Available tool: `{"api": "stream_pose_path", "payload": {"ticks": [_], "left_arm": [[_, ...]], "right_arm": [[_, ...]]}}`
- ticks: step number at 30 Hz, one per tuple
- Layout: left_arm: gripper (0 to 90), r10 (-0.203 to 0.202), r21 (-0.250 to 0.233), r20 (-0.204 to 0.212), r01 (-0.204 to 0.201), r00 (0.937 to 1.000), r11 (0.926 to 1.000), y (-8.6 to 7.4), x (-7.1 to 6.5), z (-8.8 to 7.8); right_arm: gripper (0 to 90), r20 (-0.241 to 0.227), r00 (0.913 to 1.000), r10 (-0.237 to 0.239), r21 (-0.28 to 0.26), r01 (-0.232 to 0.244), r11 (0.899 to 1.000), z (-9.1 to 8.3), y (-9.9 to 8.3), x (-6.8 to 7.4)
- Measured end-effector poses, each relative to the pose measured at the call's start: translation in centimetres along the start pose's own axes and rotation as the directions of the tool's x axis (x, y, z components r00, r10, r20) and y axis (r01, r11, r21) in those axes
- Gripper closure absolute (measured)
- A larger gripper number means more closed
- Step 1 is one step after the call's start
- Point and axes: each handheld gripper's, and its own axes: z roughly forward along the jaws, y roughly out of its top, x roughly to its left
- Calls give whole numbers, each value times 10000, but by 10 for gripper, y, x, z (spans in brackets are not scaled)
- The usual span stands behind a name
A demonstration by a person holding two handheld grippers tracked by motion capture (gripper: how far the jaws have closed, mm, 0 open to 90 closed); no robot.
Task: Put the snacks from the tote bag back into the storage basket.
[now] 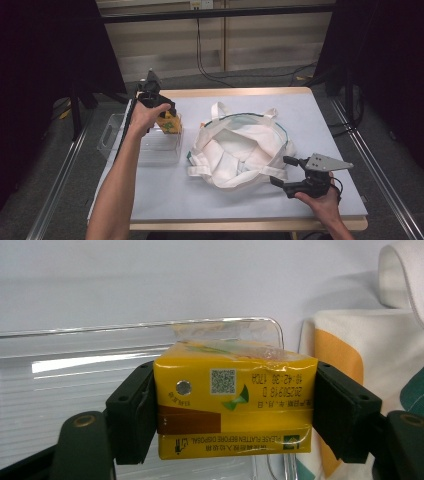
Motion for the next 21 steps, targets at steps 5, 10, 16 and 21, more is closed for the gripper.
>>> {"api": "stream_pose_path", "payload": {"ticks": [5,10,16,21], "left_arm": [[274,11,-174,16,-11,10000,9998,-1,1,6],[268,112,-228,-2,-113,9999,9997,-1,-3,10],[249,223,-326,96,-220,9997,9992,-4,-7,15],[227,97,-460,540,-72,9985,9989,-7,0,18]], "right_arm": [[147,-4,10000,28,-22,-28,10000,0,0,0],[147,-12,10000,-13,-43,13,10000,0,0,0],[148,32,10000,10,-84,-10,10000,-1,1,0],[147,55,10000,-42,-129,43,9999,-1,1,0]]}}
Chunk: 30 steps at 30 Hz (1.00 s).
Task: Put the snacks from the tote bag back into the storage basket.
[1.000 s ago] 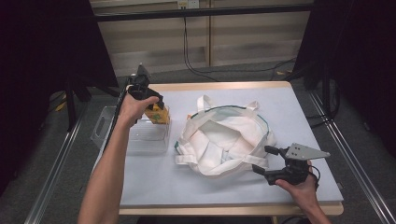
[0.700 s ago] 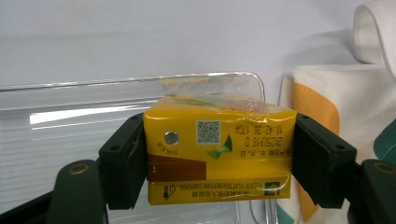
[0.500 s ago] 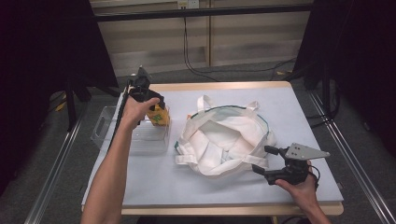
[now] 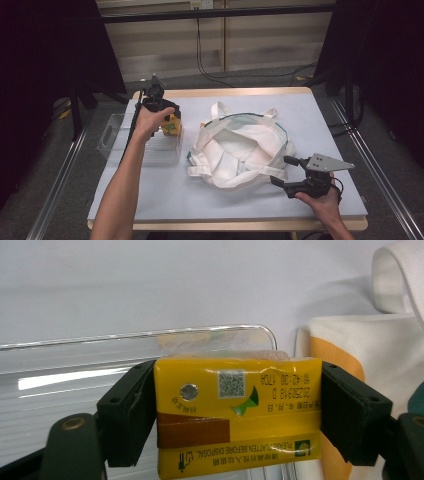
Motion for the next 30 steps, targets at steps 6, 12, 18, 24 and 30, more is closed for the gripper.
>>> {"api": "stream_pose_path", "payload": {"ticks": [6,12,18,24,30], "left_arm": [[179,264,-56,136,-263,9996,9996,-1,-1,0],[113,448,-108,73,-447,9990,9989,-2,-3,3],[81,373,-583,397,-350,9985,9977,-5,3,-1],[53,694,-955,356,-658,9970,9933,-10,12,-4],[43,1166,-1777,699,-1027,9907,9787,-17,18,-14]], "right_arm": [[146,-24,10000,49,43,-49,10000,0,0,0],[146,-9,10000,-3,-8,3,10000,-1,0,0],[145,-41,10000,27,16,-27,10000,0,0,0],[146,-23,10000,-1,2,1,10000,0,0,0],[146,-22,10000,49,7,-49,10000,0,0,0]]}}
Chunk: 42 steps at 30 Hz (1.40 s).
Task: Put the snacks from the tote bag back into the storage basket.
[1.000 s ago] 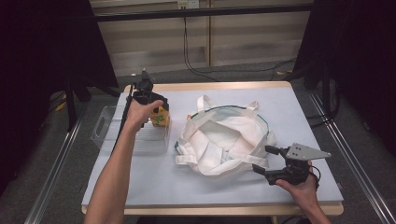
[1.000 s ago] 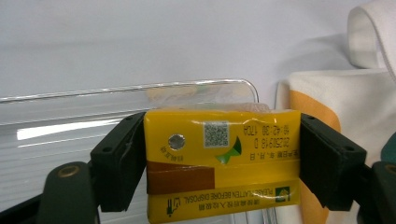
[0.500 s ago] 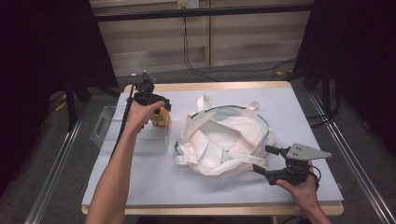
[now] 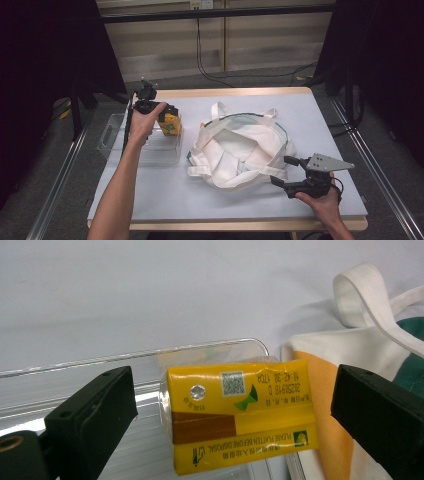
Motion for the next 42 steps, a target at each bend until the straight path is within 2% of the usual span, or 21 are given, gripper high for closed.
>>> {"api": "stream_pose_path", "payload": {"ticks": [1,3,4,6,7,9,12,14,15,16,17,18,20,22,27,28,31,34,36,40,42], "left_arm": [[42,222,-89,47,-222,9997,9997,-2,1,-2],[42,282,-410,42,-280,9996,9988,-5,2,-4],[42,338,-767,215,-321,9992,9965,-8,3,-6],[35,557,-889,540,-507,9970,9947,-12,6,-10],[32,533,-950,536,-480,9971,9943,-13,6,-10],[33,808,-1188,372,-759,9960,9900,-16,4,-13],[48,1138,-1336,604,-1049,9917,9855,-19,6,-19],[47,1355,-1481,307,-1296,9903,9804,-22,5,-22],[48,1340,-1582,345,-1270,9904,9792,-23,4,-23],[48,1493,-1697,493,-1390,9876,9757,-25,4,-25],[48,1667,-1808,439,-1562,9850,9710,-27,4,-26],[48,1831,-1757,196,-1769,9829,9684,-29,4,-28],[48,1954,-2087,224,-1866,9805,9600,-33,4,-33],[48,1976,-2258,393,-1839,9795,9566,-37,5,-37],[48,2306,-2502,287,-2164,9726,9437,-48,6,-45],[47,2236,-2659,363,-2063,9740,9417,-50,6,-46],[48,2322,-2877,514,-2082,9713,9348,-57,7,-52],[45,2337,-3064,473,-2085,9712,9288,-62,3,-60],[44,2357,-3085,531,-2085,9704,9281,-66,1,-65],[46,2767,-3230,349,-2512,9603,9125,-77,-4,-71],[51,2867,-3378,217,-2629,9578,9038,-83,-4,-74]], "right_arm": [[145,14,10000,-22,-18,22,10000,0,0,0],[145,20,10000,-29,-5,29,10000,0,0,1],[145,14,10000,-50,-22,50,10000,0,0,0],[145,-15,10000,-8,-29,8,10000,0,0,-1],[145,-16,10000,-15,-27,15,10000,-1,0,-1],[145,2,10000,-14,-27,14,10000,-1,0,0],[145,10,10000,-14,13,14,10000,1,0,1],[145,-43,10000,-19,32,19,10000,1,0,1],[145,-35,10000,0,35,0,10000,1,0,1],[145,-27,10000,-9,32,9,10000,1,0,1],[145,-29,10000,-28,23,28,10000,1,0,1],[145,-18,10000,7,18,-7,10000,1,0,1],[144,25,10000,-7,-17,7,10000,0,0,0],[144,35,10000,-10,-17,10,10000,0,0,0],[144,11,10000,-11,-5,11,10000,1,1,1],[144,14,10000,-17,-2,17,10000,1,1,1],[144,45,10000,-18,-7,18,10000,0,1,2],[143,48,10000,-4,3,4,10000,1,1,2],[143,59,10000,-26,-6,26,10000,1,1,2],[143,66,10000,-36,-59,36,10000,0,1,2],[143,101,9999,-4,-61,4,10000,0,1,2]]}}
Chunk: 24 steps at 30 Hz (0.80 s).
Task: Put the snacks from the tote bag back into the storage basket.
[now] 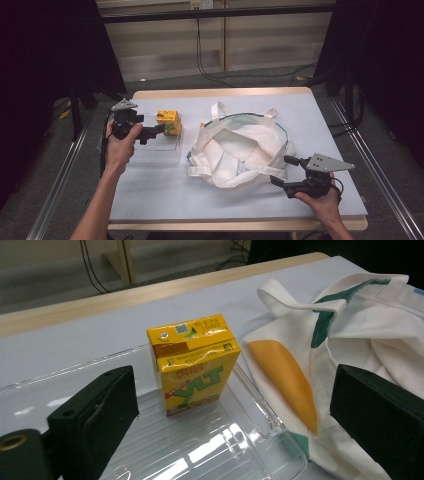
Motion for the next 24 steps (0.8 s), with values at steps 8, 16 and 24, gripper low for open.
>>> {"api": "stream_pose_path", "payload": {"ticks": [8,16,24], "left_arm": [[51,291,-742,-24,-292,9996,9968,-18,-6,-23],[31,350,-1000,128,-335,9993,9944,-36,-18,-44],[25,395,-943,158,-378,9991,9948,-58,-25,-59]], "right_arm": [[142,86,9999,67,-88,-66,9999,-1,0,-1],[137,99,9999,34,-219,-32,9998,-3,1,-1],[139,135,9999,85,-197,-82,9998,-4,1,-1]]}}
